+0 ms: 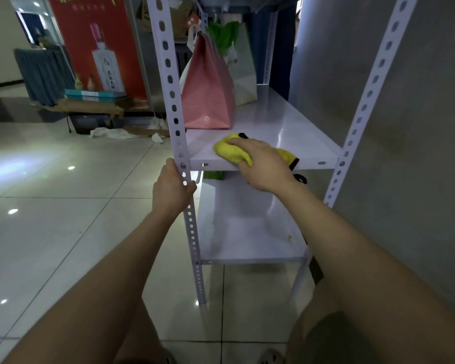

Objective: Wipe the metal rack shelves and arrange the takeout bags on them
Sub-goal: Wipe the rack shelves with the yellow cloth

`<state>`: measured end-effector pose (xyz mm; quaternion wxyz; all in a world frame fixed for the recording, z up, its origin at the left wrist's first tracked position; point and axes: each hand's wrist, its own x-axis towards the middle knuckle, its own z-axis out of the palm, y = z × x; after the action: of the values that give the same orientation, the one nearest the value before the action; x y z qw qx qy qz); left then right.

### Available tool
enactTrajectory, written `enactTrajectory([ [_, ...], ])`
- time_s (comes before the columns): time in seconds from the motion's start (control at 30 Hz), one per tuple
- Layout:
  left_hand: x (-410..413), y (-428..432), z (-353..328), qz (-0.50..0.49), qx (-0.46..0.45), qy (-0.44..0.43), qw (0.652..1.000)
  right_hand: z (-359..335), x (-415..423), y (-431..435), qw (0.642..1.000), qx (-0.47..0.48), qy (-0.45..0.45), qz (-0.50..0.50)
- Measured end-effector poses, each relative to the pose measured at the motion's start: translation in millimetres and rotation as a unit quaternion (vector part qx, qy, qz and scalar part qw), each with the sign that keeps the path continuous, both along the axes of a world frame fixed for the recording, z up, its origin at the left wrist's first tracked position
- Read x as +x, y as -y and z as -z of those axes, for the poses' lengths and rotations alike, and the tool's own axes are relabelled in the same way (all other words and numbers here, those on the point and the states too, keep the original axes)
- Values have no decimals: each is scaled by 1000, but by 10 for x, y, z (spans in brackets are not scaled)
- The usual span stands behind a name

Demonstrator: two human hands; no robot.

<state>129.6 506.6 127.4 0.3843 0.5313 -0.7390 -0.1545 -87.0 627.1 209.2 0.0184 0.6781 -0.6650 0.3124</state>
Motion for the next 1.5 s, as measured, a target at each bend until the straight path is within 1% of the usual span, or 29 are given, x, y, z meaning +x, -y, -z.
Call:
enactTrajectory([
  [0.07,38,26,19,25,13,-32,999,130,-50,-237,997,-70,6,19],
  [0.17,167,26,199,69,52,-72,994,518,24,-487,984,-167,17,60],
  [0.23,220,-8,445,68,84,-88,990,840,135,-537,975,-202,38,86],
  [0.3,193,-45,719,64,103,-107,987,1200,202,-460,974,-203,44,90],
  [0.37,111,-54,982,67,96,-114,987,1609,235,-312,980,-172,54,88],
  [0.43,27,-51,1220,61,68,-105,990,2016,250,-131,986,-121,62,93],
  [0.53,-48,-41,1468,30,31,-107,993,2551,231,196,995,-34,47,82],
  [0.63,-92,-12,1584,-5,-28,-88,996,3034,274,470,994,103,22,-23],
  [0.67,-108,6,1606,-16,-46,-82,995,3187,321,500,987,147,-7,-57],
  [0.7,-120,30,1630,-27,-62,-78,995,3319,362,513,982,167,-35,-74],
  [0.73,-128,53,1654,-35,-78,-77,993,3413,387,520,982,163,-47,-79],
  [0.8,-148,102,1677,-43,-117,-80,989,3471,361,595,985,139,-44,-89],
  [0.87,-159,151,1693,-47,-162,-76,983,3463,278,796,982,126,-52,-127],
  [0.93,-152,208,1725,-48,-194,-73,977,3448,239,1105,973,148,-81,-159],
  [1.0,-139,248,1761,-42,-215,-81,972,3456,291,1457,969,159,-93,-166],
  [1.13,-117,296,1816,-23,-228,-90,969,3443,336,1985,983,137,-53,-105],
  [1.2,-114,302,1821,-23,-227,-95,969,3417,173,2129,986,144,-33,-77],
  [1.27,-130,294,1807,-27,-223,-97,970,3397,-185,2174,987,159,3,-24],
  [1.33,-143,261,1782,-32,-224,-96,969,3388,-703,2077,980,185,31,71],
  [1.4,-155,232,1755,-32,-228,-102,968,3407,-1190,1880,965,192,63,169],
  [1.43,-163,217,1744,-31,-228,-104,968,3418,-1344,1779,958,190,79,201],
  [1.5,-180,198,1726,-29,-226,-108,968,3418,-1439,1698,950,192,102,224],
])
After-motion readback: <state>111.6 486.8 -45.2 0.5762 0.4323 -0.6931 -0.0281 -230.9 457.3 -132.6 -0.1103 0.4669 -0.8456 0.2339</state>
